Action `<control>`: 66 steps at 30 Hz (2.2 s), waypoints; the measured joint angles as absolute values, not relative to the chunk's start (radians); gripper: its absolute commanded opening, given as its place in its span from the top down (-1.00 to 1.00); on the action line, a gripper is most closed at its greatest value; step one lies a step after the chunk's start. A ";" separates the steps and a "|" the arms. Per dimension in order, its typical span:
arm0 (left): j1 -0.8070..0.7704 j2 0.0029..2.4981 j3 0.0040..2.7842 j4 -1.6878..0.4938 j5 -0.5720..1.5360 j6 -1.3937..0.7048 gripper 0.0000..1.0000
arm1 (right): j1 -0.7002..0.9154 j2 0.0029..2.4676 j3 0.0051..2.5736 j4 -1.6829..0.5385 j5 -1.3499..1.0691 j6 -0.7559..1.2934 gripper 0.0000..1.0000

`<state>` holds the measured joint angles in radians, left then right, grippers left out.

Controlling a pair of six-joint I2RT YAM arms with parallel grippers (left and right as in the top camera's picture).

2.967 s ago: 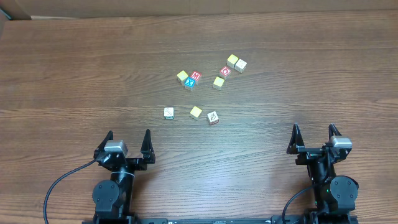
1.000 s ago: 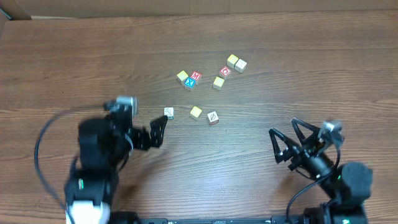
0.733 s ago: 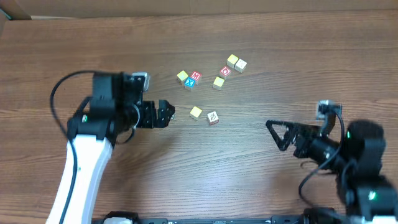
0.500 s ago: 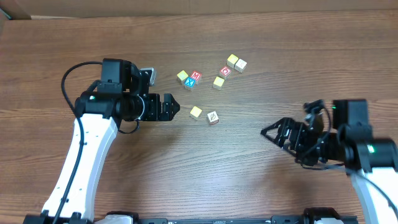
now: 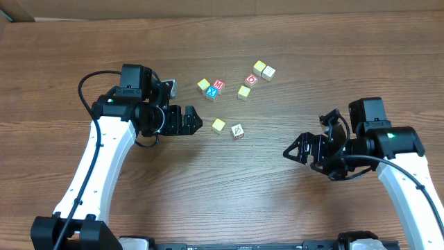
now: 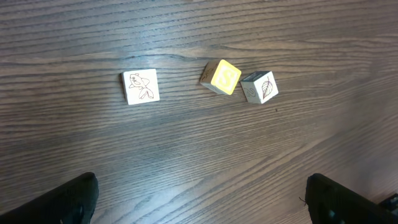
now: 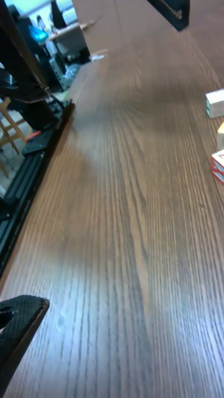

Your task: Flip 3 blocks

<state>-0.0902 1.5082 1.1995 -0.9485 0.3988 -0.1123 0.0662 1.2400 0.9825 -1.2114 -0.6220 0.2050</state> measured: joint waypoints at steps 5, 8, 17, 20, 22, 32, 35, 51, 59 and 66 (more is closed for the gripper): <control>-0.091 1.509 1.200 -0.956 0.400 -0.113 -0.90 | 0.067 1.251 0.982 -1.207 -0.609 0.185 -0.99; -0.092 1.509 1.200 -0.974 0.385 -0.125 -0.98 | 0.084 1.251 0.982 -1.192 -0.587 0.171 -0.82; -0.117 1.509 1.200 -0.977 0.321 -0.160 -1.00 | 0.430 1.285 0.983 -0.854 -0.331 0.209 -0.97; -0.117 1.509 1.200 -0.977 0.310 -0.163 -1.00 | 0.571 1.365 0.984 -0.740 -0.250 0.207 -1.00; -0.117 1.509 1.200 -0.978 0.296 -0.163 -0.99 | 0.634 1.441 0.990 -0.681 -0.208 0.205 -0.99; -0.117 1.509 1.200 -1.003 0.256 -0.166 -0.99 | 0.687 1.813 1.079 -0.452 -0.126 0.175 -0.59; -0.117 1.509 1.200 -1.015 0.252 -0.166 -1.00 | 0.687 1.827 1.081 -0.397 -0.106 0.164 -0.49; -0.117 1.509 1.200 -1.037 0.250 -0.166 -1.00 | 0.550 1.828 1.094 -0.352 0.026 0.253 -0.35; -0.117 1.509 1.200 -1.037 0.250 -0.166 -1.00 | 0.502 1.867 1.095 -0.326 -0.153 0.189 -0.32; -0.117 1.509 1.200 -1.037 0.249 -0.166 -1.00 | 0.560 1.875 1.095 -0.328 -0.233 0.123 -0.26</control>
